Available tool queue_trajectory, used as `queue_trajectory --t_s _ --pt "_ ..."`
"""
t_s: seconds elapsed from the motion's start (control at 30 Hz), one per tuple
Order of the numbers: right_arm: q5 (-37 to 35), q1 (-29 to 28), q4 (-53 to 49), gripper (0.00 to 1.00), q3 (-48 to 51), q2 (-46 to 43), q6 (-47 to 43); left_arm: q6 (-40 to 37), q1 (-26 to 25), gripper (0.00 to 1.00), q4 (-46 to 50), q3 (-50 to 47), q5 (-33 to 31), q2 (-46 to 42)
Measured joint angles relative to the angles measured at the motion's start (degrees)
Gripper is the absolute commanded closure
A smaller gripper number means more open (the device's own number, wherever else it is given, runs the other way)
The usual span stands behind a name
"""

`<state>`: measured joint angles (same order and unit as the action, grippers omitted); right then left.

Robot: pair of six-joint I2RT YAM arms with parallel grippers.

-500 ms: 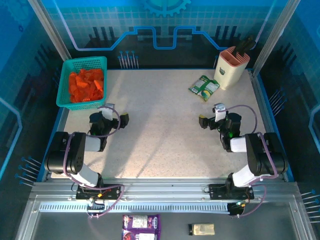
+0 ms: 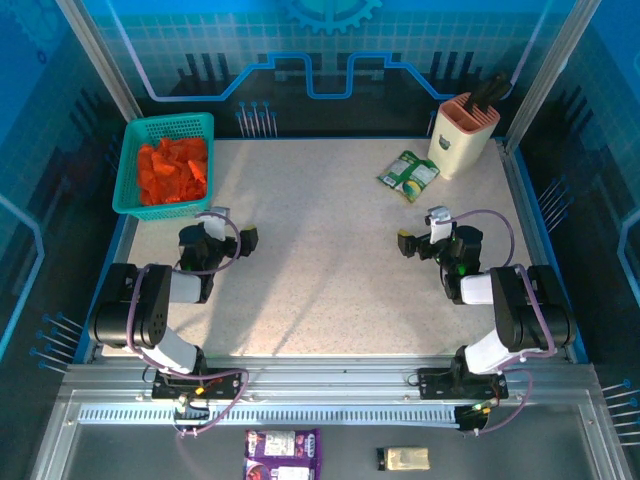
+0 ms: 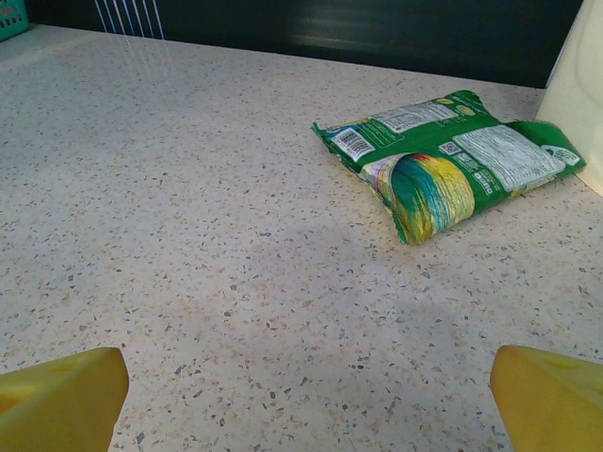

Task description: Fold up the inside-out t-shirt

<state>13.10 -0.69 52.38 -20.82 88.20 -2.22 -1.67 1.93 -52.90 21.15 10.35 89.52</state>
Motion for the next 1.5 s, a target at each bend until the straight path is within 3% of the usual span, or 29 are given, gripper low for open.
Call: queue_trajectory --t_s 0.47,0.67,0.8,0.93,1.1,1.3,1.5 --pt "0.0 0.0 0.5 0.00 0.2 0.0 -0.1 0.0 0.0 0.01 0.0 -0.2 0.0 -0.3" --pt "-0.9 -0.1 0.3 0.01 1.7 -3.1 -0.3 -0.3 -0.9 0.01 2.6 -1.9 -1.2 -8.1" --pt "-1.7 -1.1 -5.6 0.00 0.3 -8.8 -1.1 -0.1 -1.7 0.01 10.6 -0.4 -4.3 -16.9" --pt "-3.5 -3.5 -13.4 0.00 -4.1 -13.4 -1.9 1.9 -1.8 0.01 23.0 6.9 -9.5 -21.5" --pt "-4.6 -5.1 -24.4 0.02 -11.3 -16.5 -0.3 7.0 -1.3 0.01 41.8 22.5 -17.4 -19.9" --pt "-5.2 -7.4 -33.6 0.03 -16.7 -17.9 2.7 14.1 3.8 0.08 64.2 47.1 -21.3 -6.6" --pt "-5.6 -9.4 -39.5 0.04 -17.2 -18.5 3.9 18.4 8.0 0.10 80.4 64.2 -22.3 8.6"
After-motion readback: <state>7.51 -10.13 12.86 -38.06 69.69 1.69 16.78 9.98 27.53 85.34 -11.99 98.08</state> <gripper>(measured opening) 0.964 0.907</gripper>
